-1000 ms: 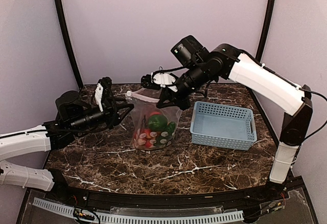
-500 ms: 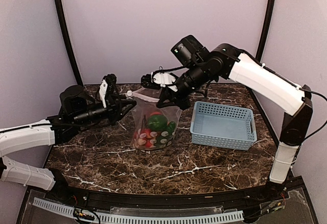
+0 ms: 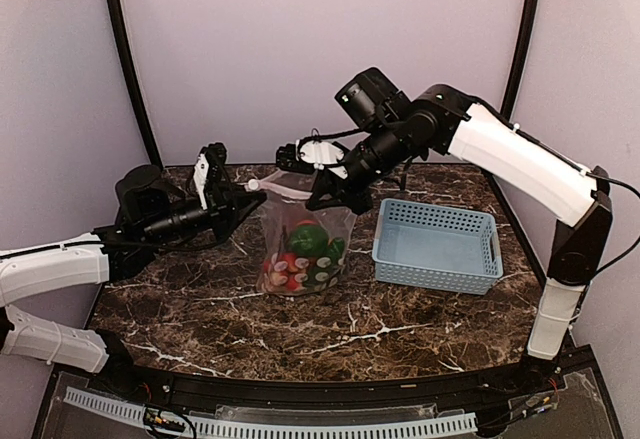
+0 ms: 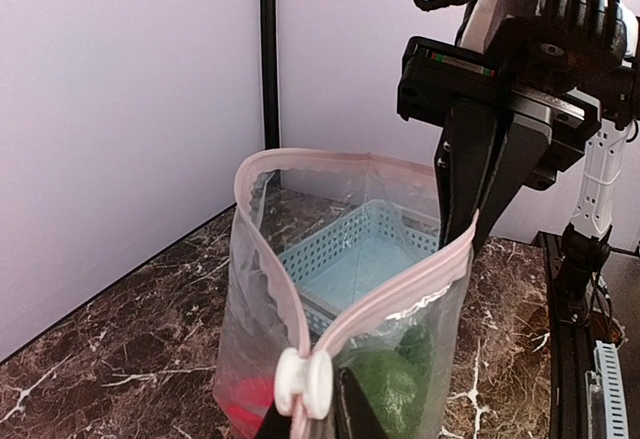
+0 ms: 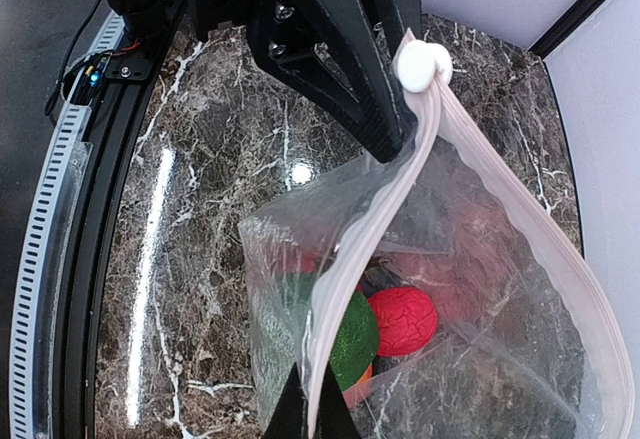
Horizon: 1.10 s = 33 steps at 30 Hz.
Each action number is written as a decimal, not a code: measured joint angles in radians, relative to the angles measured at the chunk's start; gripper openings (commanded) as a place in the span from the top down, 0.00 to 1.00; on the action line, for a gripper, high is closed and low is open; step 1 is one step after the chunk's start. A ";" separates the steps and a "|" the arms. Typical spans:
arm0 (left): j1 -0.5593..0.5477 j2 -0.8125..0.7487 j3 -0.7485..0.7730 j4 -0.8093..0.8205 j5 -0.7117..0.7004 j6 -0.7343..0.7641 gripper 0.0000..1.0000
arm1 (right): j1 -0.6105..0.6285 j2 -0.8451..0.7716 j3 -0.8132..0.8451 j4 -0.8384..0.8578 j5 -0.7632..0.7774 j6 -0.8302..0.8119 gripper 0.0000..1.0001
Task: Place the food in the zip-top bag and seal the zipper
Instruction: Pass from the right arm to the left
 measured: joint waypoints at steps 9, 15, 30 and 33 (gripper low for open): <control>0.021 -0.005 -0.001 0.025 0.002 0.000 0.97 | 0.000 0.003 0.011 0.001 0.001 0.000 1.00; 0.023 -0.009 -0.013 0.038 0.003 -0.002 0.99 | -0.001 0.004 0.013 0.002 0.010 0.000 1.00; 0.027 -0.029 0.135 -0.221 0.051 0.029 0.99 | -0.095 0.022 0.077 0.098 0.156 0.045 0.72; 0.027 -0.029 0.181 -0.293 0.058 0.039 0.99 | -0.094 0.023 0.093 0.091 0.119 0.035 0.51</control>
